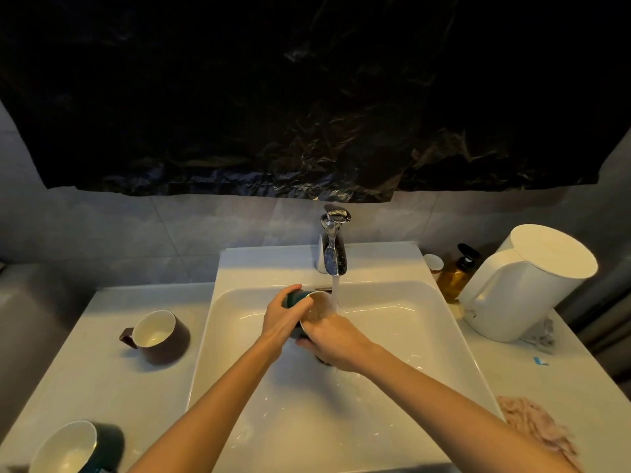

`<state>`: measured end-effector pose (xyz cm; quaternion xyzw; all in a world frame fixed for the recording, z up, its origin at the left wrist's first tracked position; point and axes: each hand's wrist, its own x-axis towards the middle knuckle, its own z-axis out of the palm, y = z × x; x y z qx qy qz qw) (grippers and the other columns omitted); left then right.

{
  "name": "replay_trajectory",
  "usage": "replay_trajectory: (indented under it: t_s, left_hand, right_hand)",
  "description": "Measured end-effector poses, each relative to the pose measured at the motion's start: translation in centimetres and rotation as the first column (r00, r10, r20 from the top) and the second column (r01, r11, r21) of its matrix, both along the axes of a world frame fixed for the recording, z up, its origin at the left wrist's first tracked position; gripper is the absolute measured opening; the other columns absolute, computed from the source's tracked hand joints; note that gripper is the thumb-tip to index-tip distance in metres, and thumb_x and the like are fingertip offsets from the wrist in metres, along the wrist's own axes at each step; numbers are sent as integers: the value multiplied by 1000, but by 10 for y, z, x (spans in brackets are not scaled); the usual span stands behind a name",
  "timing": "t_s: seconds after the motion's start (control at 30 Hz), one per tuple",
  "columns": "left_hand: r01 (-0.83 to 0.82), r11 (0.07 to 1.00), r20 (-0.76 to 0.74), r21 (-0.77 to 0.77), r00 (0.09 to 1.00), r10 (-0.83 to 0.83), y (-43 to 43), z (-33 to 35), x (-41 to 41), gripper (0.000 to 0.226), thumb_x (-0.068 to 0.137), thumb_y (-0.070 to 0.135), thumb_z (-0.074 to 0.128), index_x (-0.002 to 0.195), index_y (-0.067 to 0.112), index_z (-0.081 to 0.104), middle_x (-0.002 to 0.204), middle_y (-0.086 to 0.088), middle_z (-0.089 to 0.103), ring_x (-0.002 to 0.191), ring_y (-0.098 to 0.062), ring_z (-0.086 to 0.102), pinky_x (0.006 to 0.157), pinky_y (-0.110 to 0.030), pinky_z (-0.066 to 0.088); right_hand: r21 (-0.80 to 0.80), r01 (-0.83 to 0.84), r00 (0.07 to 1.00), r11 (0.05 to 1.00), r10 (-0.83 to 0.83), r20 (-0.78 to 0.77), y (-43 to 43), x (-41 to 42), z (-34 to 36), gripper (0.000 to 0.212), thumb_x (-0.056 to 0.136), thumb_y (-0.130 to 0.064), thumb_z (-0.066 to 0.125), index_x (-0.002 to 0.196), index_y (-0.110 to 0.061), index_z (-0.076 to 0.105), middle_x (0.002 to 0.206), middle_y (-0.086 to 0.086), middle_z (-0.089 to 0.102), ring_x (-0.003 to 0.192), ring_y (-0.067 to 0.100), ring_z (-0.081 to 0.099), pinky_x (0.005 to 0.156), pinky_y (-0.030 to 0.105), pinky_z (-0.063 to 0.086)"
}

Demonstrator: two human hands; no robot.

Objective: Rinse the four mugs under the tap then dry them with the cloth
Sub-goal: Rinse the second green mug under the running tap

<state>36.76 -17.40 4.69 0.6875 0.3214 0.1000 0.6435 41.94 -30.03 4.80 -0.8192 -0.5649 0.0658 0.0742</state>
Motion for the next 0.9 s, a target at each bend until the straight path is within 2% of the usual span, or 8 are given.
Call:
replay_trajectory:
  t_s: [0.1, 0.17, 0.27, 0.37, 0.5, 0.6, 0.7, 0.9]
  left_hand:
    - [33, 998, -63, 56, 998, -30, 6, -1, 0, 42, 84, 31, 70, 124, 28, 58, 132, -4, 53, 119, -23, 48, 100, -46, 47]
    - [15, 1000, -66, -19, 998, -16, 5, 2, 1, 47, 86, 33, 67, 131, 29, 54, 137, -3, 48, 117, -22, 46, 96, -44, 50]
    - [-12, 992, -31, -123, 999, 8, -2, 5, 0, 55, 91, 29, 61, 142, 31, 40, 142, -3, 39, 123, -26, 42, 88, -42, 53]
    - [-8, 1000, -44, -20, 999, 7, 2, 2, 0, 46, 89, 28, 64, 133, 29, 49, 141, -4, 43, 124, -26, 42, 99, -46, 47]
    - [143, 985, -136, 100, 982, -129, 11, 6, 2, 40, 85, 35, 66, 123, 32, 56, 132, -4, 52, 113, -21, 48, 98, -43, 49]
    - [206, 974, -185, 95, 965, -186, 12, 15, 9, 43, 86, 35, 65, 127, 29, 55, 130, -4, 51, 113, -22, 47, 95, -42, 50]
    - [221, 972, -172, 81, 964, -205, 10, 20, 13, 47, 86, 40, 64, 131, 32, 54, 135, -4, 49, 115, -22, 46, 98, -41, 48]
    - [205, 979, -89, -2, 975, -204, 5, 26, 2, 51, 88, 52, 55, 134, 30, 50, 135, 1, 51, 112, -16, 51, 80, -25, 51]
  right_hand:
    - [-13, -215, 917, 976, 207, 340, -12, 16, 3, 52, 82, -42, 68, 123, -11, 60, 126, 10, 63, 125, 28, 50, 112, 36, 31]
    - [-119, -167, 841, 979, 205, 501, -7, 21, 13, 44, 71, -36, 78, 110, -16, 70, 107, 3, 72, 110, 21, 62, 101, 26, 43]
    - [-170, -19, 979, 985, 53, 198, 8, 8, 15, 30, 92, -18, 59, 120, -8, 60, 111, 12, 67, 98, 29, 62, 82, 34, 48]
    - [-69, 32, 999, 997, -33, -14, 5, -1, 10, 32, 98, -23, 48, 127, -9, 51, 118, 16, 62, 101, 31, 57, 85, 38, 49]
    - [-271, -215, 935, 938, 278, 222, -10, 24, 11, 58, 87, -54, 53, 127, -12, 54, 129, 11, 60, 125, 29, 44, 113, 39, 28]
    - [-417, -130, 808, 900, 340, 482, -3, 36, 13, 39, 83, -20, 70, 120, -9, 64, 118, 10, 67, 124, 30, 50, 104, 38, 43]
    - [-338, -96, 907, 936, 222, 358, 7, 28, 4, 30, 86, -9, 65, 115, -3, 63, 107, 15, 69, 100, 32, 64, 76, 36, 55]
    - [103, 182, 961, 978, -155, -229, -3, 12, 8, 33, 93, -27, 60, 123, -15, 55, 115, 8, 67, 98, 28, 63, 82, 37, 52]
